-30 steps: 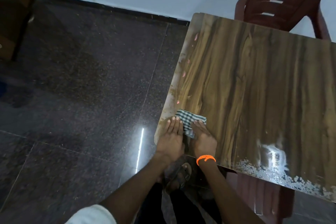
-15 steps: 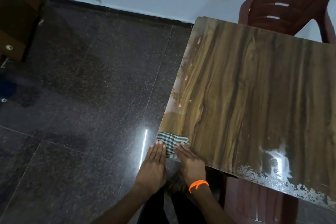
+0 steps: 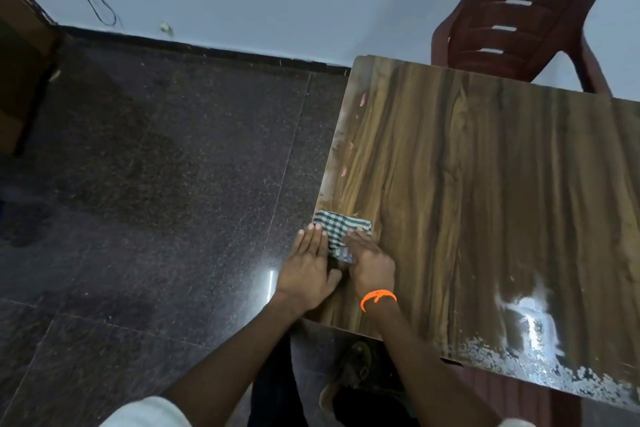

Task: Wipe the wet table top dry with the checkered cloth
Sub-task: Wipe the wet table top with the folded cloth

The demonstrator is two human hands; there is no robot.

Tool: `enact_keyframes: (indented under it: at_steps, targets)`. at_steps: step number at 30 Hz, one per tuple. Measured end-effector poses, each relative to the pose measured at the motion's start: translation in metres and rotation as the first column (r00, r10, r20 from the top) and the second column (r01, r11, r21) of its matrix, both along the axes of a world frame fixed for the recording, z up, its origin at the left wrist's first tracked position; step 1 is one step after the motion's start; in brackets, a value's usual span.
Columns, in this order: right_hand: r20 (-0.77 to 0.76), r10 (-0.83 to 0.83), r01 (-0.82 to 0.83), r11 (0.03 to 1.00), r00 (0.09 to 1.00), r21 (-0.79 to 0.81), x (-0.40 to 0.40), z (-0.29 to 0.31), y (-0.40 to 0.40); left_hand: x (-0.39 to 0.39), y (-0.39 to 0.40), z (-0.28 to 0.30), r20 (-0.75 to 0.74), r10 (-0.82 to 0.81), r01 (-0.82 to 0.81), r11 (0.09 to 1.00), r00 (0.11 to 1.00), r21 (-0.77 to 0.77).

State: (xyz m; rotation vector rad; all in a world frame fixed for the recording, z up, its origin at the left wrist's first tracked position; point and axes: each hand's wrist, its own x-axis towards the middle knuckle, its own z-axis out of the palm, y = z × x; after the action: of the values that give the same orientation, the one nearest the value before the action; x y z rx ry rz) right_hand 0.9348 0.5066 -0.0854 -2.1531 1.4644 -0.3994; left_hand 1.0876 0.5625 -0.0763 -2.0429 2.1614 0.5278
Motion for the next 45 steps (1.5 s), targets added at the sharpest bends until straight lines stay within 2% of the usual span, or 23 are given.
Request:
enact_keyframes:
  at_steps: [7,10,16,19,24,30,33,36,40,45]
  targets:
    - [0.028,0.108,-0.109,0.993,0.994,0.033,0.008,-0.003,0.042,0.046,0.045,-0.004,-0.080,-0.195,0.193,0.981,0.977,-0.034]
    - [0.023,0.072,-0.073,0.996,0.997,0.053,-0.015,-0.003,0.051,0.036,0.047,-0.001,-0.093,-0.254,0.251,0.967,0.963,-0.036]
    - [-0.015,-0.273,0.273,0.962,0.962,0.003,-0.041,-0.004,0.013,0.006,-0.034,0.004,-0.107,-0.394,0.385,0.918,0.913,-0.093]
    - [-0.034,-0.357,0.358,0.934,0.933,0.001,-0.030,-0.005,-0.024,0.010,-0.083,-0.001,-0.092,-0.443,0.438,0.896,0.892,-0.069]
    - [-0.004,-0.363,0.363,0.932,0.932,-0.012,0.021,0.001,-0.061,0.060,-0.123,-0.012,-0.070,-0.462,0.457,0.886,0.884,-0.078]
    - [-0.016,-0.284,0.284,0.959,0.959,0.005,0.060,0.000,-0.029,0.108,-0.092,-0.006,-0.071,-0.485,0.481,0.874,0.872,-0.066]
    - [-0.044,-0.266,0.267,0.964,0.963,0.013,0.049,0.003,-0.007,0.103,-0.072,-0.005,-0.107,-0.497,0.496,0.868,0.861,-0.034]
    - [-0.035,-0.336,0.336,0.942,0.941,-0.008,0.033,0.008,-0.004,0.085,-0.073,-0.004,-0.128,-0.508,0.508,0.861,0.852,-0.033]
    - [-0.007,-0.461,0.461,0.888,0.887,-0.008,0.020,0.003,-0.035,0.063,-0.103,-0.004,-0.137,-0.516,0.514,0.856,0.845,-0.055]
    - [0.023,-0.444,0.445,0.894,0.895,-0.052,0.038,0.006,-0.095,0.067,-0.161,-0.003,-0.118,-0.468,0.464,0.884,0.876,-0.061]
